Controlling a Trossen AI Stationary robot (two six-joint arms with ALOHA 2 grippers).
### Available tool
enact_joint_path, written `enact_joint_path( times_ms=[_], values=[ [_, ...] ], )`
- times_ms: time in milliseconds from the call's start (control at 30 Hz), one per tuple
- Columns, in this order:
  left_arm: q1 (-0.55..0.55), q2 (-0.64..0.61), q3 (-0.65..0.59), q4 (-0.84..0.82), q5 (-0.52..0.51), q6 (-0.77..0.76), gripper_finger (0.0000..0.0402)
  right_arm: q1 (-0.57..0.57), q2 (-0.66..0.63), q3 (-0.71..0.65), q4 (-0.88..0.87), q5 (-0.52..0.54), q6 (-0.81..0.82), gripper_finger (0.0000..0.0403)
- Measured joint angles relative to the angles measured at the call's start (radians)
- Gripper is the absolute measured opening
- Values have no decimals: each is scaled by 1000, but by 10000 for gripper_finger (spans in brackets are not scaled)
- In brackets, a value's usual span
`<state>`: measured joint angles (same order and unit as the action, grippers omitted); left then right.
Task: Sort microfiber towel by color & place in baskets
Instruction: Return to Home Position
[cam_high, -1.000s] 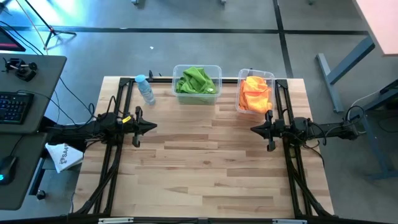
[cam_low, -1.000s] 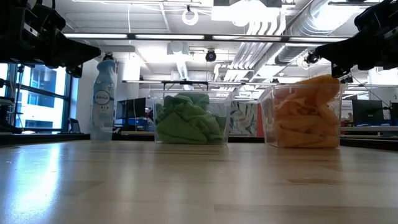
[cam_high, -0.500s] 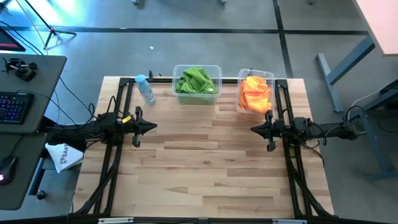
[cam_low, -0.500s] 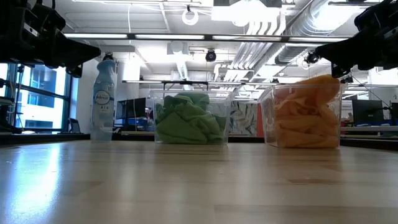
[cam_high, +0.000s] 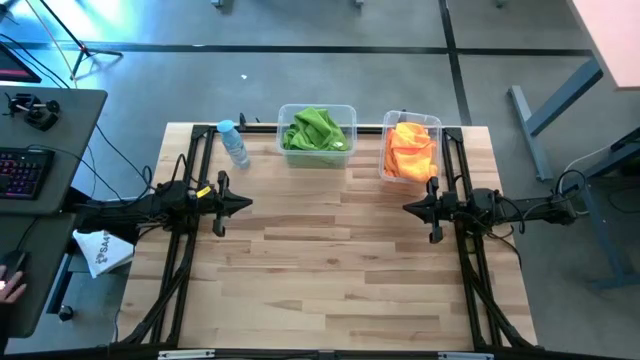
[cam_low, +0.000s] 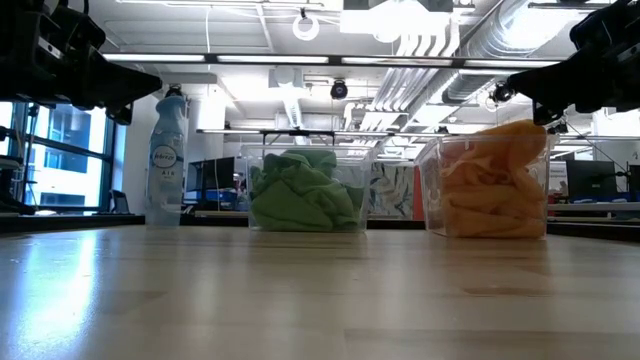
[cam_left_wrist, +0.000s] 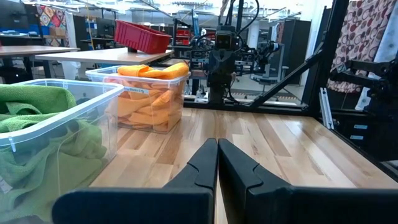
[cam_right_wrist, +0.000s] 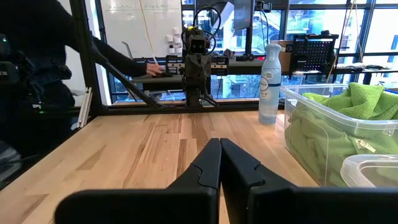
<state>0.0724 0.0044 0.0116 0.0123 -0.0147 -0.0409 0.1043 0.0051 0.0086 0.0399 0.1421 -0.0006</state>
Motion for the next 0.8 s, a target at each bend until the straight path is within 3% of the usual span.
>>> enact_joint_path(
  times_ms=[800],
  values=[
    [-32, 0, 0, 0, 0, 0, 0, 0, 0, 0, 0, 0, 0, 0]
  ],
)
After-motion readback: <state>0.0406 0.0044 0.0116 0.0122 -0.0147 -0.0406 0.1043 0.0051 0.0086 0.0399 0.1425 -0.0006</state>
